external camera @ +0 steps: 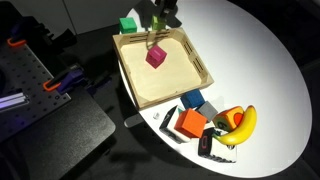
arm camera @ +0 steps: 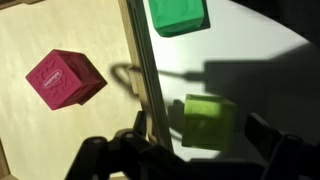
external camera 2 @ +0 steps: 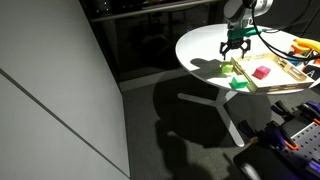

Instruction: Put the yellow block in the box.

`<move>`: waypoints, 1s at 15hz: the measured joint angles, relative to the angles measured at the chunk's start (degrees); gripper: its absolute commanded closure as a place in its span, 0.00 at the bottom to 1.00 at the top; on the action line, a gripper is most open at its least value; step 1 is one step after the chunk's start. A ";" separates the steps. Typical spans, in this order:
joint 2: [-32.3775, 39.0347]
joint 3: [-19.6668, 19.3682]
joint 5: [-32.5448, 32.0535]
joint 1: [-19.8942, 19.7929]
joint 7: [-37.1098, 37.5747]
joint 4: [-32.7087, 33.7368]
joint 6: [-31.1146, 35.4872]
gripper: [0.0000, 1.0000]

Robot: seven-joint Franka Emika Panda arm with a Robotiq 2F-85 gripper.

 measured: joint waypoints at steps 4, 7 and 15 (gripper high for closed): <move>2.14 -0.54 -1.51 0.62 0.96 1.58 0.31 0.00; 3.76 -0.94 -2.17 1.32 1.67 2.78 0.80 0.00; 7.16 -1.11 -2.33 1.92 1.72 5.41 1.70 0.00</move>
